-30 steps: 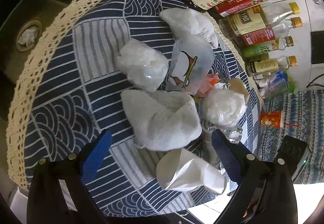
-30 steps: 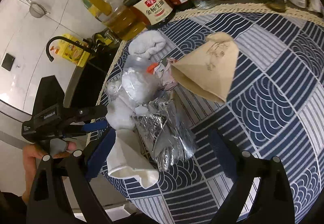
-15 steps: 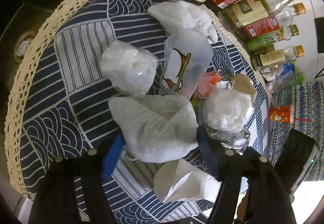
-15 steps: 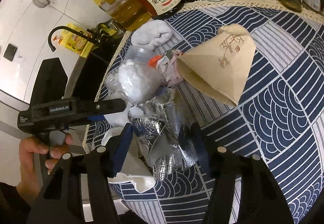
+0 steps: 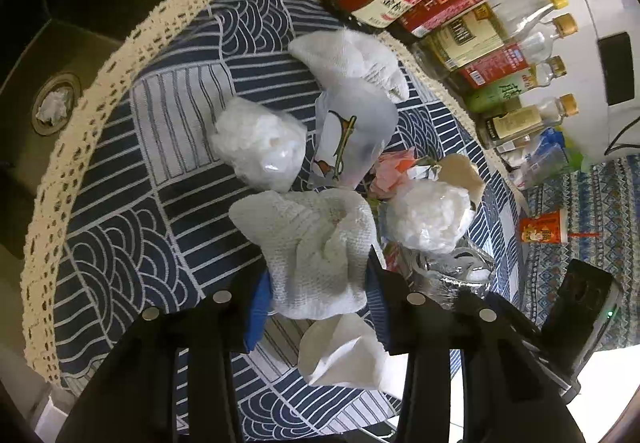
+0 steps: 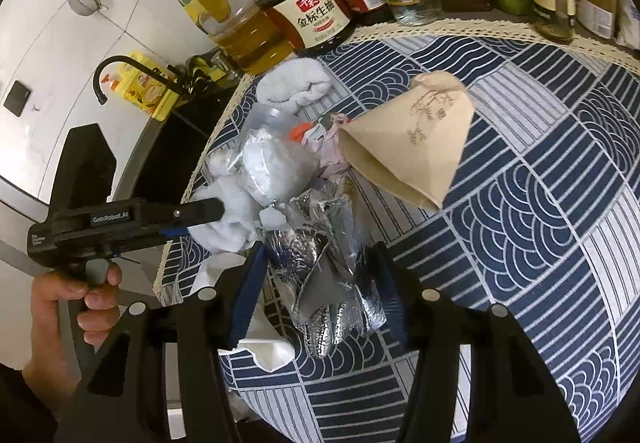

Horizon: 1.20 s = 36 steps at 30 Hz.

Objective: Collect trash
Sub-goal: 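Grasp the white knit cloth with the left tool while the right tool grasps crumpled foil, then carry the cloth and foil down toward the black trash bin with both tools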

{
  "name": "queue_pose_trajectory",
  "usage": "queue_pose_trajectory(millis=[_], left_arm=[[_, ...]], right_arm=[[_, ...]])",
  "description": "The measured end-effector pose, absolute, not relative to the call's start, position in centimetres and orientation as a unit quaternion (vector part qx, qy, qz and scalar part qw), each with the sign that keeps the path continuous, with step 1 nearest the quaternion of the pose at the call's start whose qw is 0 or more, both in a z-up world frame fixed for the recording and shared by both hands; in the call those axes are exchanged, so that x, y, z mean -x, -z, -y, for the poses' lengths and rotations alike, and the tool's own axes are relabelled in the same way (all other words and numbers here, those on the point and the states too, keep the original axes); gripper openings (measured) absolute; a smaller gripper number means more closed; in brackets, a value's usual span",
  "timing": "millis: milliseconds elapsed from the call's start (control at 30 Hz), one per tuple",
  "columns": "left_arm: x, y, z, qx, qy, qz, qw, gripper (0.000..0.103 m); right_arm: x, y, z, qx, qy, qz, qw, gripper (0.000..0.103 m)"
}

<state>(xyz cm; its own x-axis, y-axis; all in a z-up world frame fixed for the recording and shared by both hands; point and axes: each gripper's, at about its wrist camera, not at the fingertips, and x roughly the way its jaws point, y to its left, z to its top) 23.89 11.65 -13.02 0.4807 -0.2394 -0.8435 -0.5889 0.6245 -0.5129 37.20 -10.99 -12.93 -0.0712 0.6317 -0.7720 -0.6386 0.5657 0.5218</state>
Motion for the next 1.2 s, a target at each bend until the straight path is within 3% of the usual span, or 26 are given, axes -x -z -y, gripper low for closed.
queue_pose_trajectory(millis=[1200], left_arm=[[-11.0,5.3,-9.9,0.409,-0.062,-0.415,0.810,0.040]], right_arm=[[-24.4,4.2,18.7,-0.022,-0.396,-0.497,0.772,0.054]])
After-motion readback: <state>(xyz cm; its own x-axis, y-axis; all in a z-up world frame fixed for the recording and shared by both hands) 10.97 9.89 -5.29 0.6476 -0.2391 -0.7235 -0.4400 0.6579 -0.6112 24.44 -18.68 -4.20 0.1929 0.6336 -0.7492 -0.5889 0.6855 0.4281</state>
